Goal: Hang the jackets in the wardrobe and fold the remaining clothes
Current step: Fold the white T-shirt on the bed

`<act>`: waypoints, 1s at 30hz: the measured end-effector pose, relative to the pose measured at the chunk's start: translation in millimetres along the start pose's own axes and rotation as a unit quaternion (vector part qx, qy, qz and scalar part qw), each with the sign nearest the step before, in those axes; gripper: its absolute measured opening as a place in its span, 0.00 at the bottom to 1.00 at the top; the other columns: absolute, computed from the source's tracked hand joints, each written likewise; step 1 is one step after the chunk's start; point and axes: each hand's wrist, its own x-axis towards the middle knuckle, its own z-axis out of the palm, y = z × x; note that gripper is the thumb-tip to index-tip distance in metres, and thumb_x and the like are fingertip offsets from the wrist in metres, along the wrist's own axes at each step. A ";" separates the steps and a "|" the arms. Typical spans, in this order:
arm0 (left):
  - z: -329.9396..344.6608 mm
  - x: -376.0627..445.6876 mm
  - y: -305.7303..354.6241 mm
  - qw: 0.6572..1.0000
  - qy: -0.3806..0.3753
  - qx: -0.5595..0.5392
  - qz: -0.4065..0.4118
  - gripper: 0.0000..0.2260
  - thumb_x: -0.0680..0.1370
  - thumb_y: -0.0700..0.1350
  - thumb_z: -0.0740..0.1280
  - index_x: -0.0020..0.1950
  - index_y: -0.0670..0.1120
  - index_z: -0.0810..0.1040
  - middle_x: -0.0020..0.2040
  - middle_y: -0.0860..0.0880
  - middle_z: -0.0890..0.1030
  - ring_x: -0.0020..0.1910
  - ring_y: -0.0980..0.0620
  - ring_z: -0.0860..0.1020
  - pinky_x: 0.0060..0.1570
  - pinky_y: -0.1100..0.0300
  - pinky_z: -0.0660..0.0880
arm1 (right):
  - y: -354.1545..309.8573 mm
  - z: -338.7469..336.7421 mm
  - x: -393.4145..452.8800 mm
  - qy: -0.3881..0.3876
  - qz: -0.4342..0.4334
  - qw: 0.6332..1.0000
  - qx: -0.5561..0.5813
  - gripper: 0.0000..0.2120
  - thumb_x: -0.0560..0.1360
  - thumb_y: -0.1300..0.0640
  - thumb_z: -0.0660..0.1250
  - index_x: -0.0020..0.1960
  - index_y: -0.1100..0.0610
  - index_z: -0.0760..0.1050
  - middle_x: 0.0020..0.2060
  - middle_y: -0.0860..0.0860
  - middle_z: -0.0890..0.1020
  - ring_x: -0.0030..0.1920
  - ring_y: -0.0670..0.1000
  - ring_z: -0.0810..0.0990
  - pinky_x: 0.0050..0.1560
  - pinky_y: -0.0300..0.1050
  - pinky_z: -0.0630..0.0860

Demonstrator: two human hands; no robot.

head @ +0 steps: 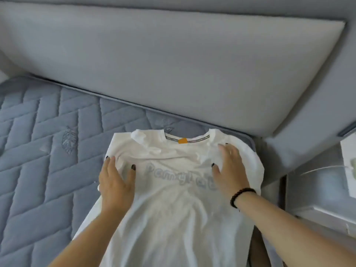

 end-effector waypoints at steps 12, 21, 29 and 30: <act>-21.4 -239.6 -174.2 0.938 -0.212 0.201 0.183 0.27 0.82 0.56 0.46 0.71 0.42 0.70 0.73 0.41 0.68 0.79 0.53 0.49 0.73 0.52 0.53 | -0.3 140.5 -309.5 -0.180 -0.159 0.961 -0.134 0.25 0.71 0.52 0.61 0.65 0.57 0.77 0.69 0.59 0.71 0.69 0.64 0.69 0.64 0.60 0.64; -78.5 -297.0 -270.6 0.915 -0.221 0.247 0.232 0.27 0.80 0.56 0.49 0.77 0.47 0.61 0.79 0.45 0.57 0.77 0.44 0.58 0.72 0.42 0.57 | 14.3 175.4 -402.0 -0.151 -0.245 0.943 -0.170 0.37 0.74 0.38 0.61 0.75 0.59 0.62 0.76 0.60 0.57 0.76 0.62 0.55 0.70 0.67 0.57; -65.2 -296.5 -289.0 0.924 -0.173 0.216 0.265 0.30 0.77 0.54 0.53 0.78 0.47 0.59 0.79 0.45 0.57 0.78 0.45 0.55 0.75 0.45 0.52 | 13.8 180.5 -402.4 -0.129 -0.284 0.929 -0.198 0.45 0.68 0.29 0.62 0.75 0.56 0.63 0.76 0.59 0.58 0.76 0.64 0.53 0.71 0.70 0.53; -64.3 -296.3 -288.7 0.925 -0.169 0.211 0.266 0.30 0.77 0.54 0.52 0.78 0.47 0.59 0.79 0.45 0.57 0.78 0.45 0.56 0.75 0.44 0.52 | 13.4 180.5 -402.5 -0.122 -0.285 0.930 -0.196 0.44 0.68 0.30 0.62 0.75 0.56 0.64 0.76 0.59 0.59 0.76 0.63 0.53 0.70 0.70 0.54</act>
